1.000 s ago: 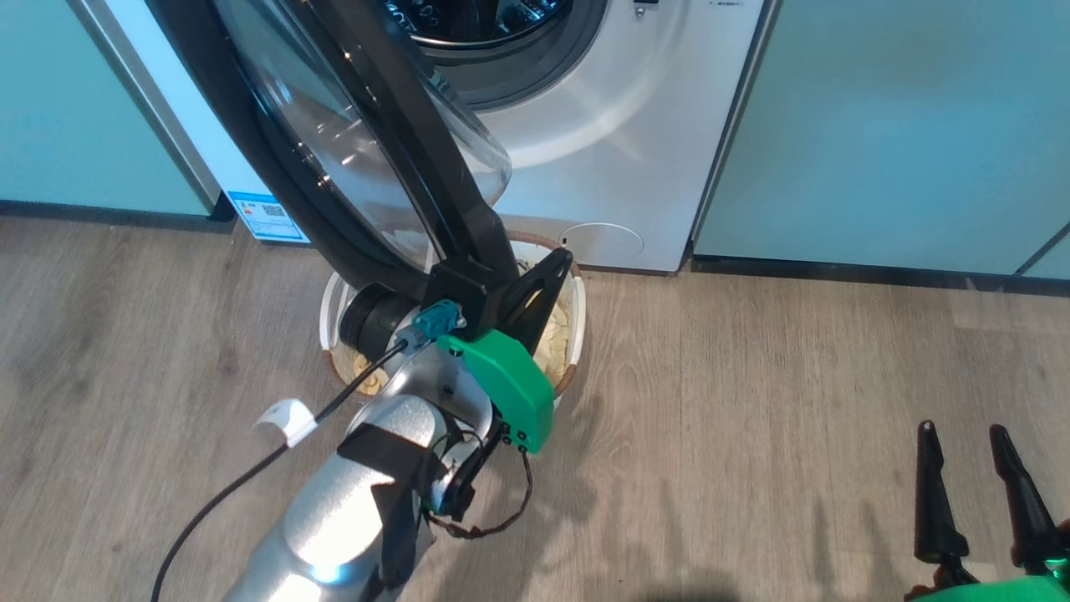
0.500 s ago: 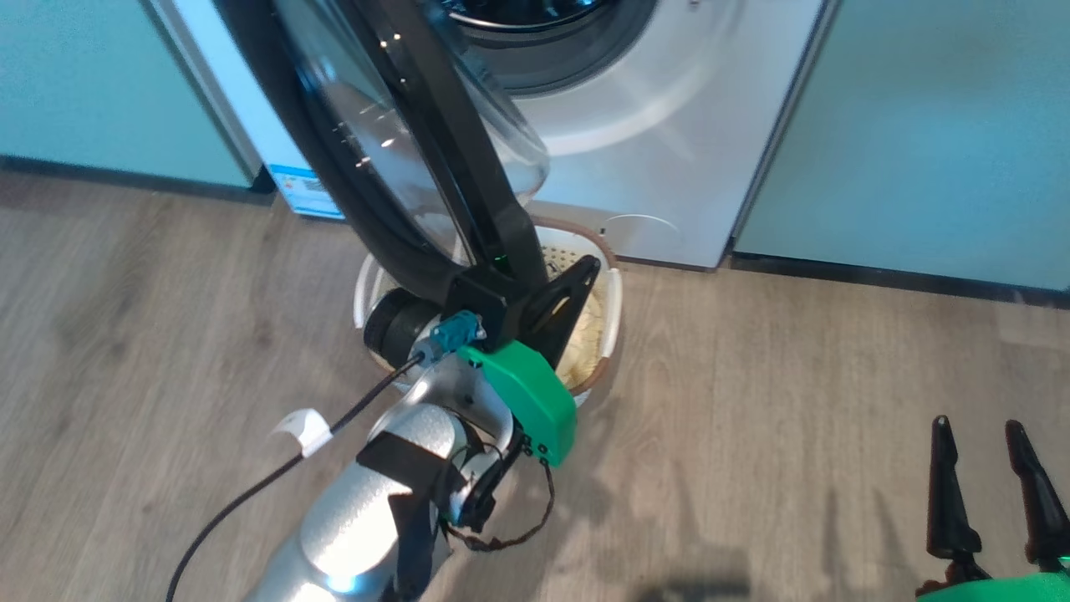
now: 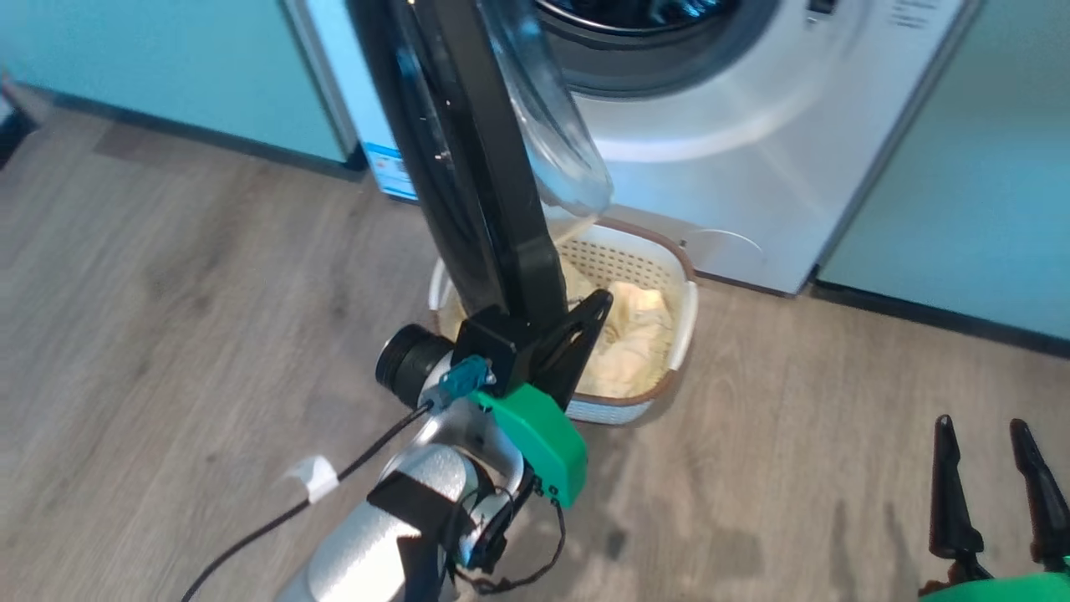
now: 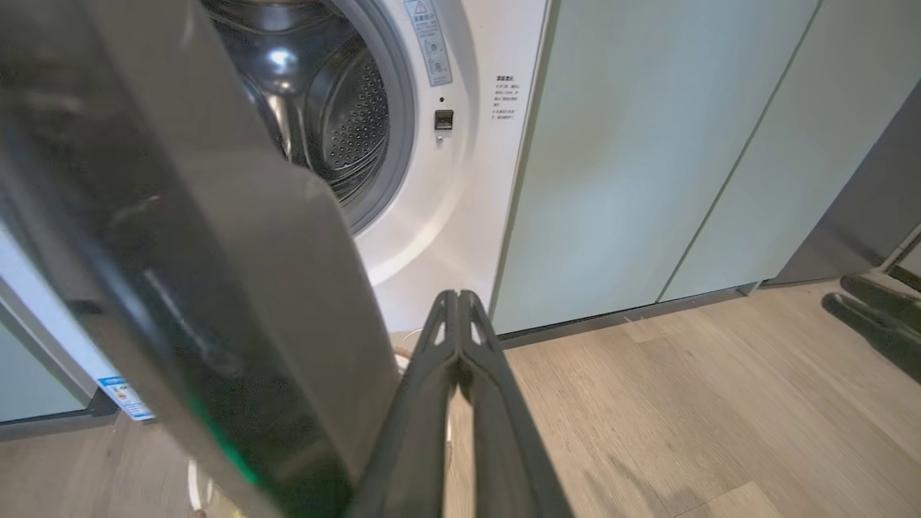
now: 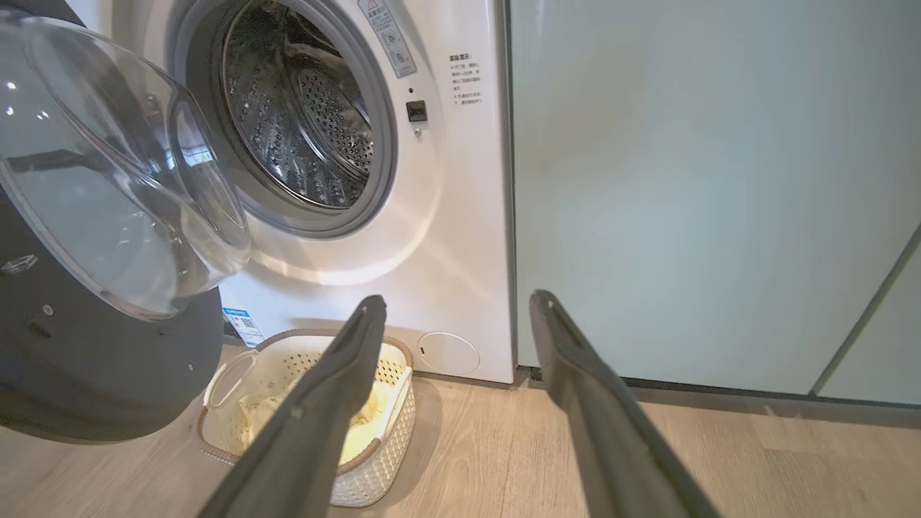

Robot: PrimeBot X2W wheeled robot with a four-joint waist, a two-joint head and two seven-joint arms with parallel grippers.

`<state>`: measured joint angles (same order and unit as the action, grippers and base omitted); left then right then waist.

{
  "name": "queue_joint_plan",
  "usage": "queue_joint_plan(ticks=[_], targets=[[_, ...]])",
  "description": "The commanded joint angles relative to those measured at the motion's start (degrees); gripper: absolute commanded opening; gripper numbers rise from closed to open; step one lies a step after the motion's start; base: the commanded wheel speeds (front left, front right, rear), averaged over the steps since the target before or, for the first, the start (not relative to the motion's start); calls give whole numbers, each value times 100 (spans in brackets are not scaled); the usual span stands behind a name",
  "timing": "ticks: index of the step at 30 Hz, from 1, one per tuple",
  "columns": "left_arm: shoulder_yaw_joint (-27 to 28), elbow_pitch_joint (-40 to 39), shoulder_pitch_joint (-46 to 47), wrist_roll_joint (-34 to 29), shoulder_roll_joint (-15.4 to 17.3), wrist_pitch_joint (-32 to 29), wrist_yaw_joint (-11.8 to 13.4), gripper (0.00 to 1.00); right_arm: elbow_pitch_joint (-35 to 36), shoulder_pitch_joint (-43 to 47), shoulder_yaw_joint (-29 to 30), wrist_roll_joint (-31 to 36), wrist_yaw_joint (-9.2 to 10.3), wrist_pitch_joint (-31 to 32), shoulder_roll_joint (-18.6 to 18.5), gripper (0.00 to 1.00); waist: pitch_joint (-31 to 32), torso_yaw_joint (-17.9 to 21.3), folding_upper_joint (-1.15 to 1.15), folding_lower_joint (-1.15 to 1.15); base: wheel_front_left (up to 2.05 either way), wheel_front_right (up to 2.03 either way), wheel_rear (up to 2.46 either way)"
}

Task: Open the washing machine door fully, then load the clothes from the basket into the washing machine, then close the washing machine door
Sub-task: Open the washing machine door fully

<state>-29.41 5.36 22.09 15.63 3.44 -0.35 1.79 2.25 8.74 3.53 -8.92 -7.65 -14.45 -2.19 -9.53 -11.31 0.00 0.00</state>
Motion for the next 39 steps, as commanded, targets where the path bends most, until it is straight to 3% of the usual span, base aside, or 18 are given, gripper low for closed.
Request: queue_joint_plan(ticks=[1, 20, 39], targets=[[262, -180, 57, -61, 164, 67, 79, 0, 173, -209, -103, 86, 16, -55, -69, 100, 58, -160, 0, 0, 0, 0, 0], [316, -279, -486, -76, 424, 328, 348, 0, 122, -120, -92, 298, 16, -55, -69, 100, 340, -1019, 0, 0, 0, 0, 0], [1236, -367, -1050, 20, 1164, 955, 849, 0, 62, -197, -179, 299, 16, -55, -69, 100, 405, -1091, 0, 0, 0, 0, 0]])
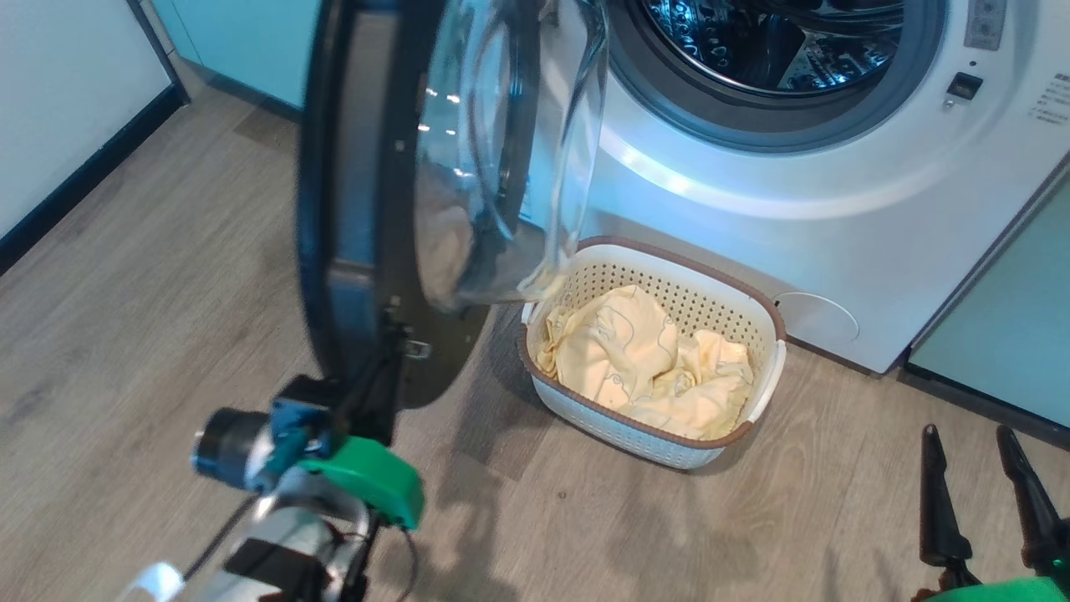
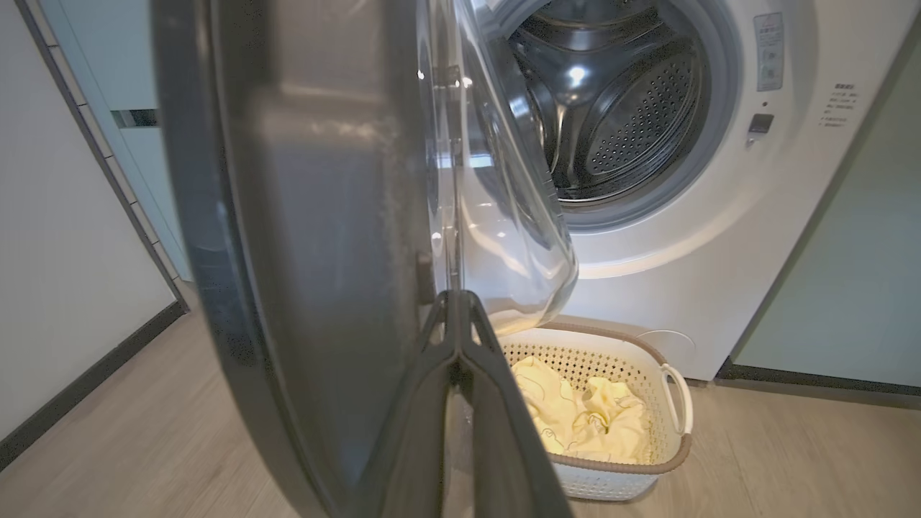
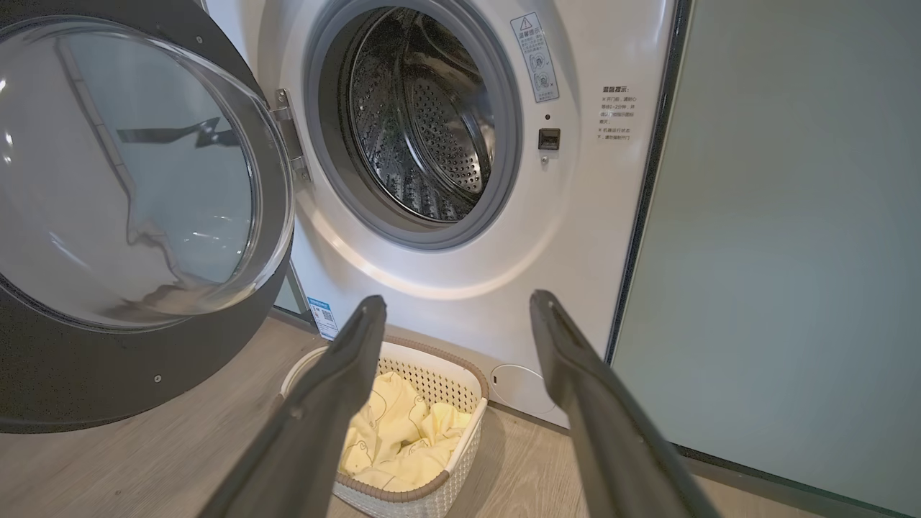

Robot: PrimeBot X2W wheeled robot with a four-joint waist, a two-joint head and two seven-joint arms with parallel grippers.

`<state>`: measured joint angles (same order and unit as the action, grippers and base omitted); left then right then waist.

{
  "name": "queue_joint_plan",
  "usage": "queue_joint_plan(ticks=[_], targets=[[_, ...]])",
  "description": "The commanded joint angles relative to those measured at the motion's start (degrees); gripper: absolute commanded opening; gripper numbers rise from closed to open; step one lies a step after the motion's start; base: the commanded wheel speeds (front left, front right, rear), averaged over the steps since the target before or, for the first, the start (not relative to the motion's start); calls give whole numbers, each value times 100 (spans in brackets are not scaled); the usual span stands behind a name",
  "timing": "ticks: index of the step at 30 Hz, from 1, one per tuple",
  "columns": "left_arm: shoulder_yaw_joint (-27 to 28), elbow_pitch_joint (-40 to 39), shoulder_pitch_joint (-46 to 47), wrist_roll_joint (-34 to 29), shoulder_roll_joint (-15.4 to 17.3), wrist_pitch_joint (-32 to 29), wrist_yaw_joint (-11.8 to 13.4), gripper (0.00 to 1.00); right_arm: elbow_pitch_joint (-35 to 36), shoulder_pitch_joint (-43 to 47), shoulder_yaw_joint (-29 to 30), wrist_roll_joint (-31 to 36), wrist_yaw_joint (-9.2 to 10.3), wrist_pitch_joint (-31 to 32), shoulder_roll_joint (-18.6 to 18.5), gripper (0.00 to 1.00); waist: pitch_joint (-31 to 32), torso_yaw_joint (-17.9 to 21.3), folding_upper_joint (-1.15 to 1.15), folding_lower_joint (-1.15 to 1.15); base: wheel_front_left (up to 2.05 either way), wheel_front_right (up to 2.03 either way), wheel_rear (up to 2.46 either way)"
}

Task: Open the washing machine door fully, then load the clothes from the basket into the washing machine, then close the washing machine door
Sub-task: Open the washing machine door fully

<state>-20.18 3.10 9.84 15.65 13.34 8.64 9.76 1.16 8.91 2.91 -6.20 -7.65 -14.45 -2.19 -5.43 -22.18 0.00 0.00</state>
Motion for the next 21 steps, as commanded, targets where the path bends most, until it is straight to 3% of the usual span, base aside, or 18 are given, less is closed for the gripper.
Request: queue_joint_plan(ticks=[1, 12, 21], targets=[[377, -120, 163, 28, 218, 91, 75, 0, 172, -219, -109, 30, 16, -55, -69, 100, -12, -7, 0, 0, 0, 0, 0], [908, 348, 286, 130, 537, 476, 163, 0, 175, -284, -110, 97, 16, -55, -69, 100, -98, 14, 0, 0, 0, 0, 0], [1233, 1062, 616, 197, 611, 626, -7, 0, 195, -366, -76, 192, 16, -55, -69, 100, -256, 28, 0, 0, 0, 0, 0]])
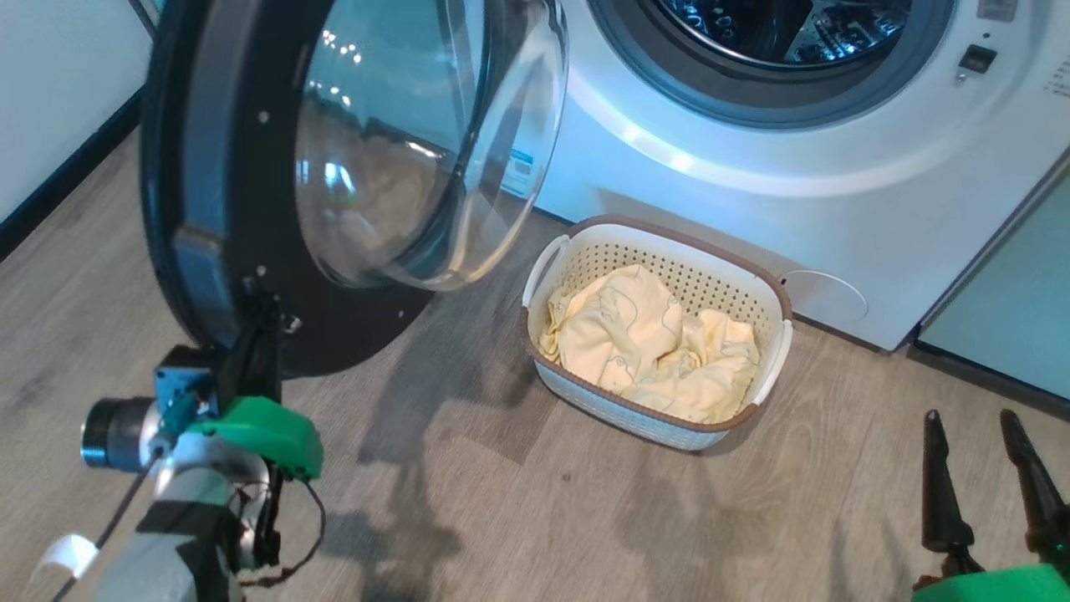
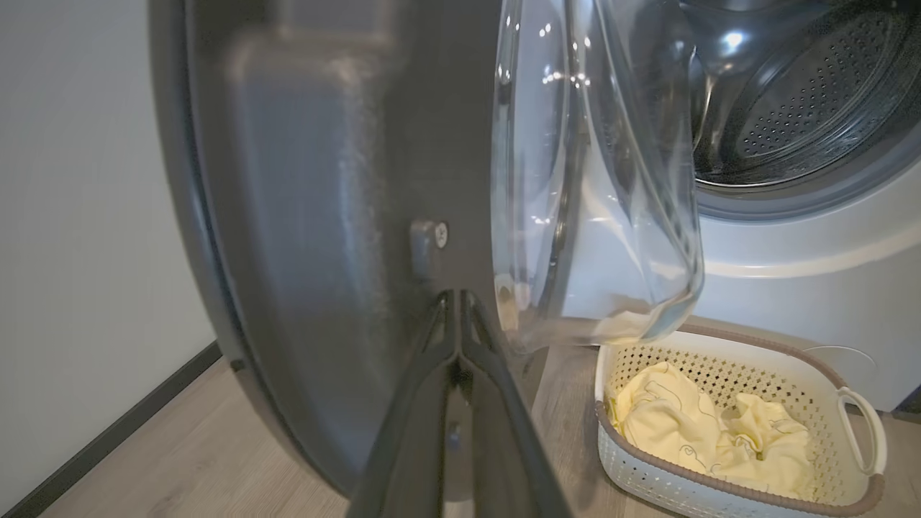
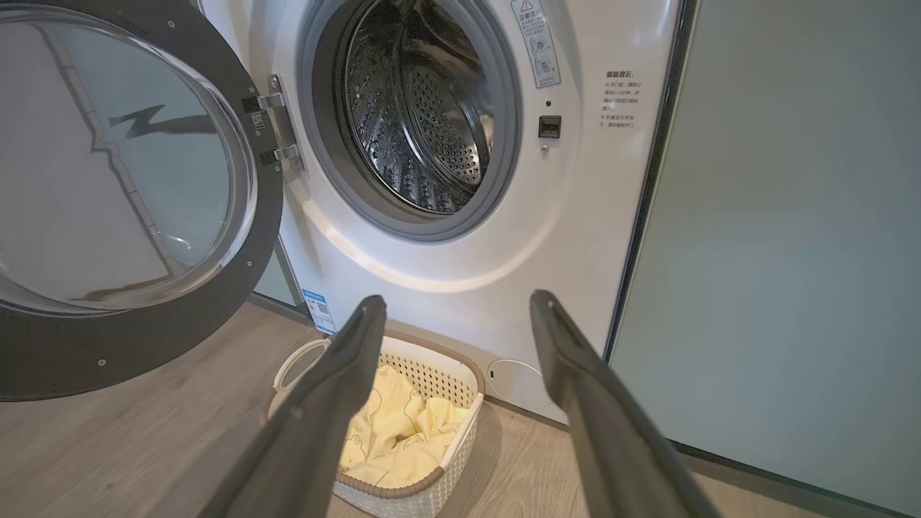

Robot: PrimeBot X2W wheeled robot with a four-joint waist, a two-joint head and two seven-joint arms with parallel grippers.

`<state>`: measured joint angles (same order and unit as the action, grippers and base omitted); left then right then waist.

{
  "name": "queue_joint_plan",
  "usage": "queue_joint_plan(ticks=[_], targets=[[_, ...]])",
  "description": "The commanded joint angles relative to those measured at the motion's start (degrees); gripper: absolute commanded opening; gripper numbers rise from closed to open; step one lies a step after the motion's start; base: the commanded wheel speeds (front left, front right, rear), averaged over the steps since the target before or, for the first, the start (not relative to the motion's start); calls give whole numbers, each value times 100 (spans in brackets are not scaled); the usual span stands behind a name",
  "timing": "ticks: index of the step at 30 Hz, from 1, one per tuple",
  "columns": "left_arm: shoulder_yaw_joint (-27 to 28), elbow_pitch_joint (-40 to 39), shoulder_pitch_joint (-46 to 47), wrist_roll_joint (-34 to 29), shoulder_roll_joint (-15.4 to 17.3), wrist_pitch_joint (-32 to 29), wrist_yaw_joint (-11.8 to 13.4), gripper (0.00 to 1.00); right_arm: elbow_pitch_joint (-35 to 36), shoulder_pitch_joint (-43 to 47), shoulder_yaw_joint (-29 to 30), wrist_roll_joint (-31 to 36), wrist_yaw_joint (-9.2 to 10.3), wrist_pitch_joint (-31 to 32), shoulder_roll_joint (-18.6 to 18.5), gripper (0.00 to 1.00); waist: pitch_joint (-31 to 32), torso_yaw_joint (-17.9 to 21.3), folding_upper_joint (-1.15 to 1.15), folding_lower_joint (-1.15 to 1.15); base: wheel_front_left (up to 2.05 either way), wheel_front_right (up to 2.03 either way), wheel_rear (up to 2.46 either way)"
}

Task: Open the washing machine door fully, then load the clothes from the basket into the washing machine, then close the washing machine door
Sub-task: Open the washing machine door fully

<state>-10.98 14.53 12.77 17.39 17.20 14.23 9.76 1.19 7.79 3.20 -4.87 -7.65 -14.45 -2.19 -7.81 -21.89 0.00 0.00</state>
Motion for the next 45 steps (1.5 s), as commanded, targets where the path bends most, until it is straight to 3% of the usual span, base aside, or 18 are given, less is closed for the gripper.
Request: queue_joint_plan(ticks=[1, 17, 28, 36, 45], targets=[[352, -8, 371, 16, 222, 70, -35, 0, 191, -255, -96, 73, 16, -55, -69, 100, -28, -6, 0, 0, 0, 0, 0], [1293, 642, 1025, -433, 26, 76, -597, 0, 287, -327, -39, 408, 16, -55, -82, 100, -442, -111, 0, 0, 0, 0, 0], [1945, 1155, 1563, -917, -69, 76, -1031, 0, 396, -438, -80, 491, 16, -20, -304, 100, -866, -128, 0, 0, 0, 0, 0], [2335, 1553, 1713, -1052, -142, 76, -1100, 0, 427, -489, -124, 479, 16, 15, -374, 100, -958, -51, 0, 0, 0, 0, 0], [2675, 1379, 1649, -1194, -253, 76, -1160, 0, 390, -590, -164, 465, 16, 2, -340, 100, -1005, 57, 0, 0, 0, 0, 0]])
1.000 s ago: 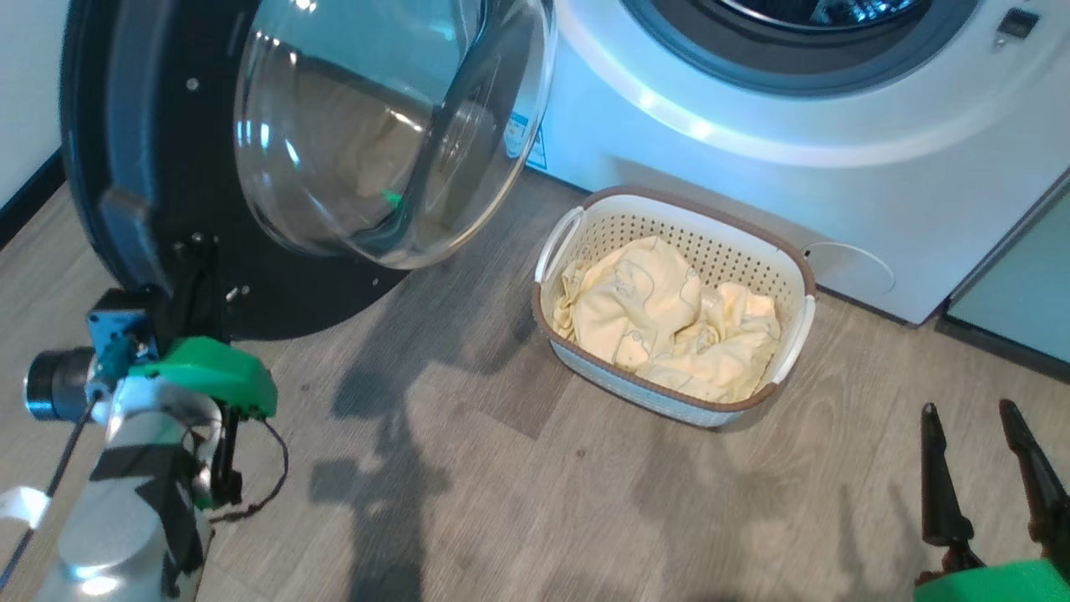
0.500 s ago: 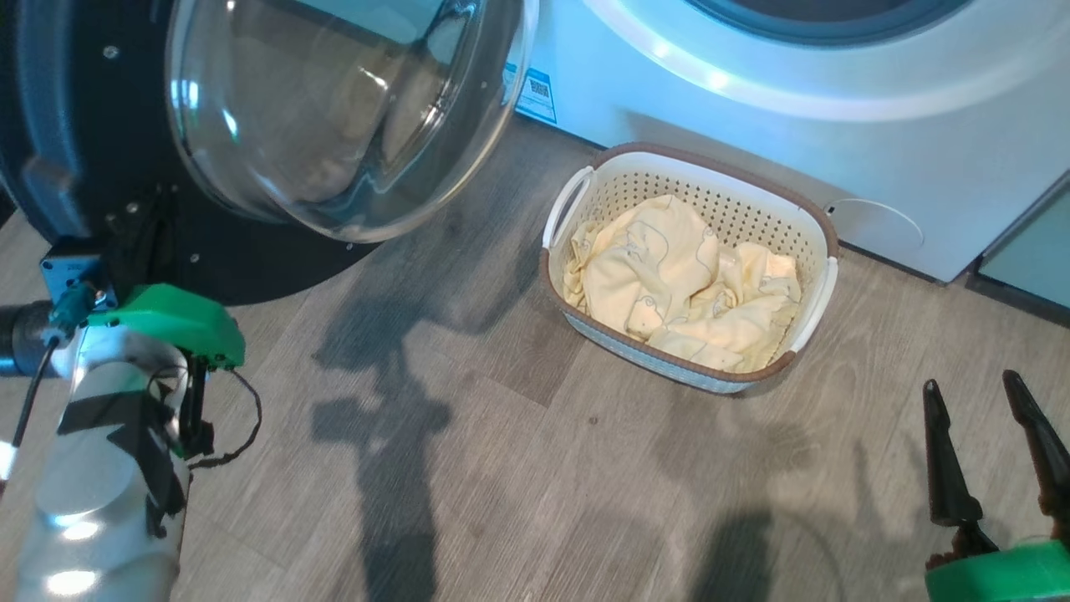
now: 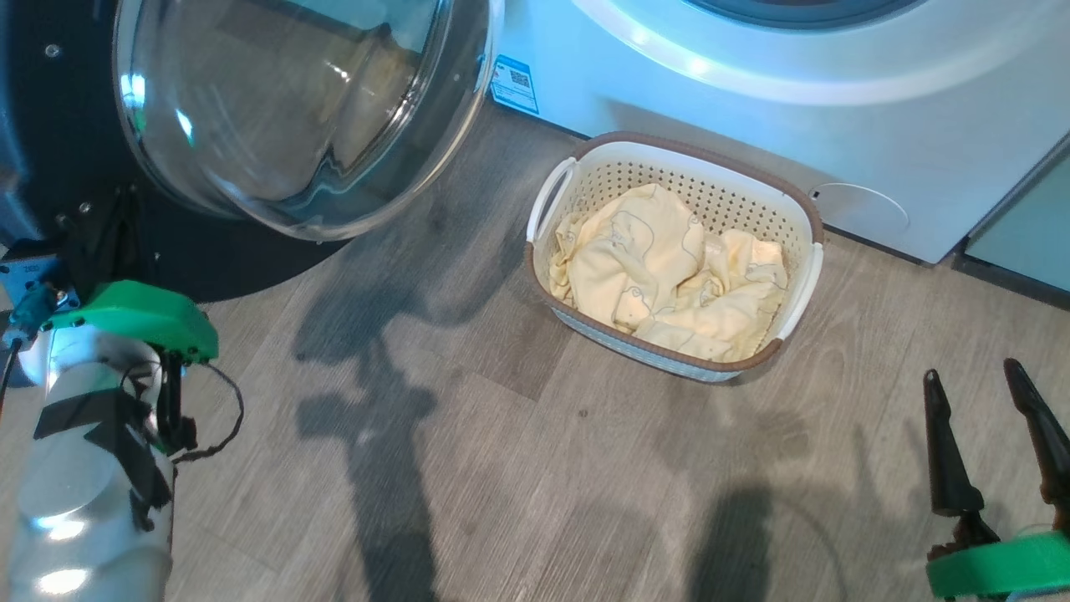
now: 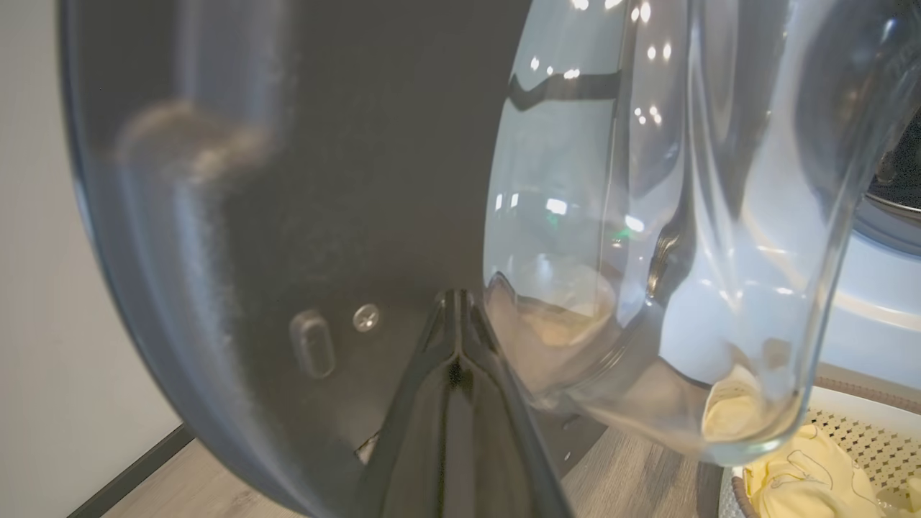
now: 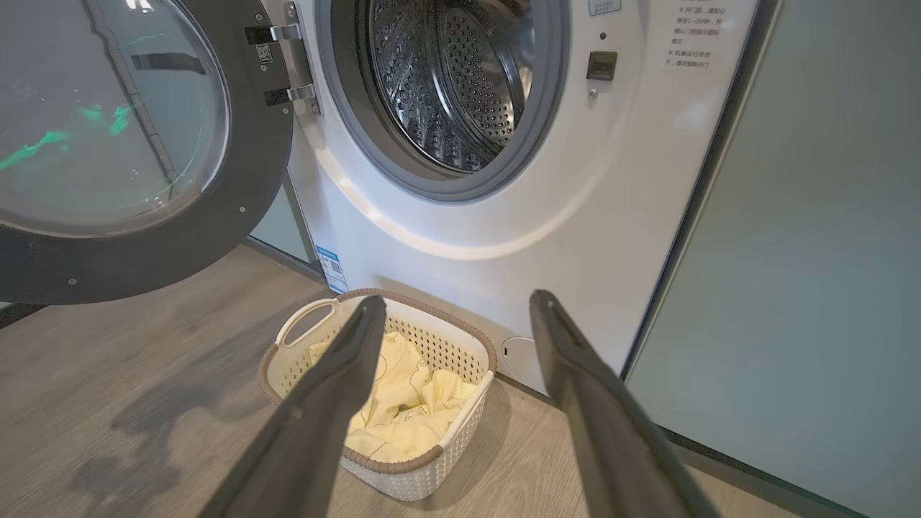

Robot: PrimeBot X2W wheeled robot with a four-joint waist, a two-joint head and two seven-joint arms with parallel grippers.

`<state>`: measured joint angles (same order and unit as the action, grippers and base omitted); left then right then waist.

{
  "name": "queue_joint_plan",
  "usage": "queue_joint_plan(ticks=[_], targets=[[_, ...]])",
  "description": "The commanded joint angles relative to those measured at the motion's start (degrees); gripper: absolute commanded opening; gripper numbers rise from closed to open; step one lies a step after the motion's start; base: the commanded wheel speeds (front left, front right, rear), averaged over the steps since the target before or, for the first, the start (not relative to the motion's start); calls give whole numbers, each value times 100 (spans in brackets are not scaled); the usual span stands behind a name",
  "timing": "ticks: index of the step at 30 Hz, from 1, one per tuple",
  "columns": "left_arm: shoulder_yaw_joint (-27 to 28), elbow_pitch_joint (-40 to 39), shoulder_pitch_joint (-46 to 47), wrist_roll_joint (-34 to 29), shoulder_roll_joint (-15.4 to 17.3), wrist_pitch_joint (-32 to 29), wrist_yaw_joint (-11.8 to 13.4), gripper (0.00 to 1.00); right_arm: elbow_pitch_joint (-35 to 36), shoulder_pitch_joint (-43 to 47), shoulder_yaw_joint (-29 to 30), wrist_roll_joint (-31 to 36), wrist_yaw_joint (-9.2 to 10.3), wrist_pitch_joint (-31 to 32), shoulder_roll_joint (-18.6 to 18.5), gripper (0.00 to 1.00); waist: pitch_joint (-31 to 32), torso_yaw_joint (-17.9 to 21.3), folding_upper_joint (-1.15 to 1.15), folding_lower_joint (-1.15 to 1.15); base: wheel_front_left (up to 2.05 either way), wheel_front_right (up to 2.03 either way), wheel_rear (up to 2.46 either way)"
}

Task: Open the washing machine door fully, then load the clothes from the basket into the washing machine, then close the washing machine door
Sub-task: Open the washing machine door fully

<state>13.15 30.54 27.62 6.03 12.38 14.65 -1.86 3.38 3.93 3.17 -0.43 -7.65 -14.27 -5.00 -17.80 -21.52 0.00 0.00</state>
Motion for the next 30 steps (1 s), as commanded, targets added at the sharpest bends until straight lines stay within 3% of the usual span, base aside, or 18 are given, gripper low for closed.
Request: queue_joint_plan(ticks=[1, 10, 19, 30], targets=[[296, -269, 133, -72, 204, 35, 0, 0, 160, -220, -167, 15, 16, -21, -49, 100, -2, 32, 0, 0, 0, 0, 0], [587, -894, -330, -175, 1, 35, -27, 0, -17, -460, -269, -34, 16, -59, 19, 100, 60, 265, 0, 0, 0, 0, 0], [753, -1886, -1128, -123, -474, 35, -166, 0, -114, -585, -312, -133, 16, -71, 119, 100, 266, 600, 0, 0, 0, 0, 0], [254, -2894, -1929, -153, -842, 35, -349, 0, -213, -678, -411, -285, 16, -72, 200, 100, 568, 1246, 0, 0, 0, 0, 0]])
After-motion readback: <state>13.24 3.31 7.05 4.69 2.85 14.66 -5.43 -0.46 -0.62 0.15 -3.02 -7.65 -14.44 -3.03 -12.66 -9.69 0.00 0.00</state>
